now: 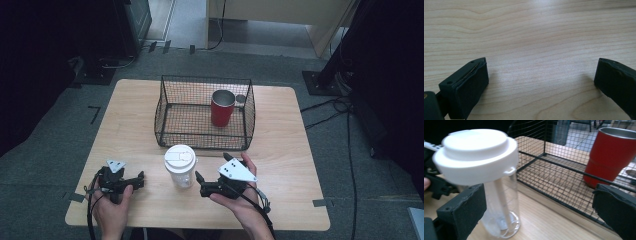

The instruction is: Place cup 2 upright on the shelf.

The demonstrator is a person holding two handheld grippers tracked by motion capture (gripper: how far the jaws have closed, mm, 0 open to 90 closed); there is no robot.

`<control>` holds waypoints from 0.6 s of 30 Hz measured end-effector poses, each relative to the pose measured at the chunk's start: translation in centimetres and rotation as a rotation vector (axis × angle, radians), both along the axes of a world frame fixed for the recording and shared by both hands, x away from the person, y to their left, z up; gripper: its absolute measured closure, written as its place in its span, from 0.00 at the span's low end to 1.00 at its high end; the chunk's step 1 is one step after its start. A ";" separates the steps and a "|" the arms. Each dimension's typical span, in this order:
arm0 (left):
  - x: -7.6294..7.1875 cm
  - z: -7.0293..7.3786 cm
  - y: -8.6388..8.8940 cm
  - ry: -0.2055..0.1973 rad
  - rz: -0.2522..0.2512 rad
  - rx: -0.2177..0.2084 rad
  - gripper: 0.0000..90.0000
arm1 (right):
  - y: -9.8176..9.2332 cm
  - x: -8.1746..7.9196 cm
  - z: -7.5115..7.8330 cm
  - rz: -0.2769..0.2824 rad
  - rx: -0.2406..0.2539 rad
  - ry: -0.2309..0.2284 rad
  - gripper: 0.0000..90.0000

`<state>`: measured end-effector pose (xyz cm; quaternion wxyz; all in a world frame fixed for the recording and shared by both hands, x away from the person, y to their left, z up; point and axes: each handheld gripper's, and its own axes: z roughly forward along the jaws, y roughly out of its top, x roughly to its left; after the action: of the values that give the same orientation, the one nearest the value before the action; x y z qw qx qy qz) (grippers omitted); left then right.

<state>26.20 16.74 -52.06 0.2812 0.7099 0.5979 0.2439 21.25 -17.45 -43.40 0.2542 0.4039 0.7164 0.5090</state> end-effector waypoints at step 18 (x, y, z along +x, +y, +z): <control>0.0 0.0 0.0 0.000 0.000 0.001 0.00 | 2.9 -0.2 -1.4 0.081 0.009 0.031 0.00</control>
<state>26.19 16.75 -52.06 0.2810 0.7101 0.5976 0.2441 21.08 -14.58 -44.80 0.2204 0.3836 0.7338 0.5156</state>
